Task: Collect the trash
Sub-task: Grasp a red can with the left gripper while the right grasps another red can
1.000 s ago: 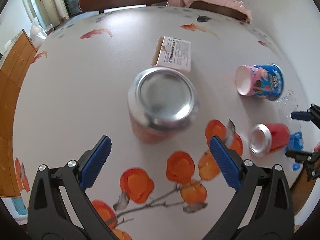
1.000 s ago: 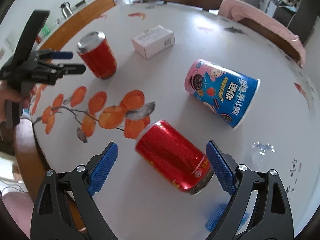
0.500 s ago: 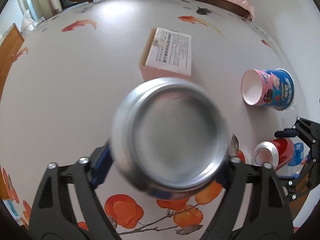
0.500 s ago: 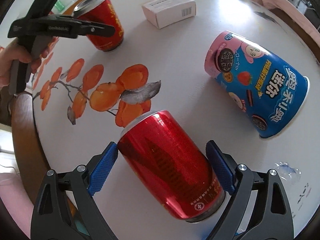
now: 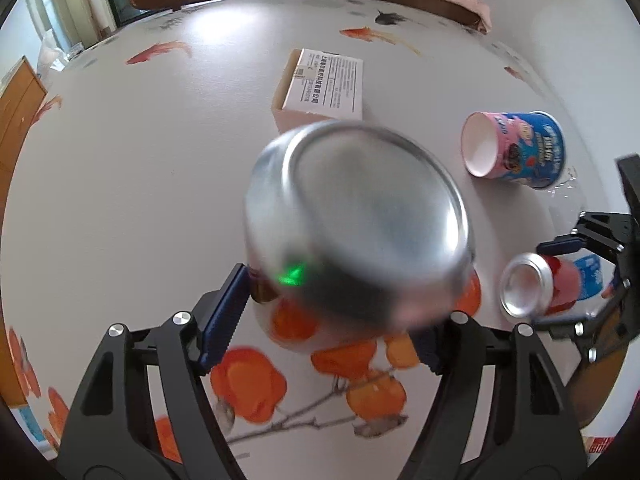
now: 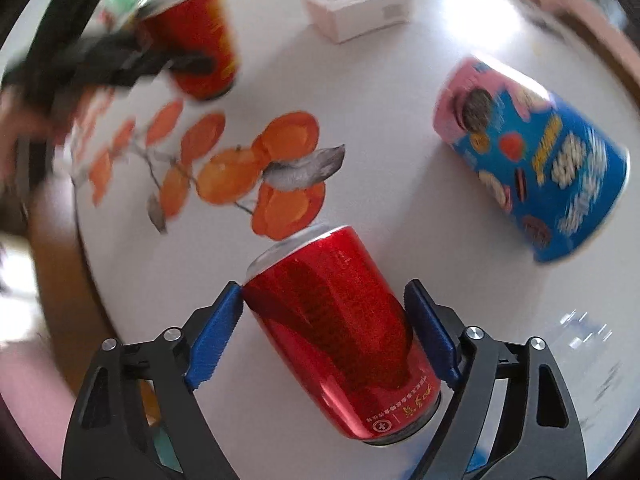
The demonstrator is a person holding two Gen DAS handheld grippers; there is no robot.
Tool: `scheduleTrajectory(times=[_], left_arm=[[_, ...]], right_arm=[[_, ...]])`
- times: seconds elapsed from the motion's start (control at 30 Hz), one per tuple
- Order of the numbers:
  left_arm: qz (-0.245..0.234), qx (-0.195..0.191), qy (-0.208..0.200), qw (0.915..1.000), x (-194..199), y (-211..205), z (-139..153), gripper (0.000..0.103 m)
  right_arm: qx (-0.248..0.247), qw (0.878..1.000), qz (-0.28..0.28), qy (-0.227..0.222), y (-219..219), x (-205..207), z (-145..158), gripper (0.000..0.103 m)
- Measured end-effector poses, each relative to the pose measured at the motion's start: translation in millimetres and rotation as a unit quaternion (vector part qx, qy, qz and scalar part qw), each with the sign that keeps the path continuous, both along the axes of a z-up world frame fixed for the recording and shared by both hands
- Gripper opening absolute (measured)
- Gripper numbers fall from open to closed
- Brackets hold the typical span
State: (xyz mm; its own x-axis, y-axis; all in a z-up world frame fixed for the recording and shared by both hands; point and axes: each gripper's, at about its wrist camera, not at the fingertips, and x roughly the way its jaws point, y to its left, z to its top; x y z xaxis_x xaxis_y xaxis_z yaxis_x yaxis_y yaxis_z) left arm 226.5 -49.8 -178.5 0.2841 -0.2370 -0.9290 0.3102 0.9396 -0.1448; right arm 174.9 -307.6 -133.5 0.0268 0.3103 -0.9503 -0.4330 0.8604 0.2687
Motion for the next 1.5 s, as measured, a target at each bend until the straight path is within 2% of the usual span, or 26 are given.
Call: scheduleTrajectory(times=[0.13,0.27,0.37,0.4,0.47,0.6,0.67,0.8,0.9,1.0,1.07,1.13,1.2,1.27,1.3,1.5], left_arm=[[0.005,0.001,0.000,1.0000,-14.9,7.5,1.3,0.067],[0.022,-0.005,-0.005,0.9997,-13.7,16.1,0.1,0.067],[0.018,0.006,-0.004,0.9998,-6.6,16.6,-3.2,0.069],[0.019,0.008,-0.003,0.9998,-2.4,16.3,-4.8,0.073],[0.020,0.004,0.004,0.9998,6.5,15.1,-7.4,0.078],[0.011,0.022,0.003,0.9997,22.6,6.1,-7.1,0.090],[0.007,0.029,0.002,0.9996,31.1,2.4,-8.9,0.092],[0.014,0.034,0.022,0.9991,56.7,-0.4,-22.4,0.091],[0.022,0.029,0.038,0.9986,68.4,2.0,-33.1,0.084],[0.028,0.004,0.061,0.9978,72.4,4.5,-41.0,0.080],[0.020,0.007,0.062,0.9978,70.4,0.8,-44.2,0.078],[0.017,-0.003,0.073,0.9972,67.9,-1.3,-47.5,0.071],[0.013,0.001,0.072,0.9973,63.5,-2.9,-48.1,0.069],[0.011,0.004,0.073,0.9972,57.4,-2.3,-47.5,0.066],[0.011,0.003,0.075,0.9971,55.0,-1.0,-46.9,0.065],[0.037,0.008,0.065,0.9972,31.6,22.4,-34.9,0.065]], right_arm=[[0.061,0.994,-0.081,0.037,-10.9,6.9,-4.1,0.077],[0.092,0.984,-0.141,0.058,-11.9,14.2,-10.8,0.076],[0.122,0.972,-0.186,0.071,-12.5,20.0,-16.0,0.076],[0.127,0.969,-0.198,0.073,-12.5,22.5,-17.3,0.075],[0.139,0.963,-0.218,0.077,-7.6,27.1,-19.9,0.075],[0.171,0.949,-0.251,0.082,-3.2,35.2,-21.6,0.075],[0.182,0.943,-0.267,0.082,2.3,41.2,-24.0,0.075],[0.187,0.938,-0.282,0.080,1.9,53.8,-25.1,0.075],[0.189,0.938,-0.279,0.087,5.0,59.6,-27.4,0.077],[0.179,0.944,-0.261,0.091,8.4,59.2,-28.9,0.078],[0.165,0.949,-0.249,0.099,9.5,54.3,-31.6,0.082],[0.160,0.954,-0.235,0.091,9.7,47.0,-30.2,0.085],[0.156,0.957,-0.226,0.088,9.4,40.7,-29.5,0.085],[0.143,0.965,-0.207,0.074,13.1,34.2,-27.2,0.081],[0.141,0.967,-0.201,0.071,14.7,33.0,-26.6,0.073],[0.184,0.952,-0.235,0.073,12.1,38.4,-21.7,0.072]])
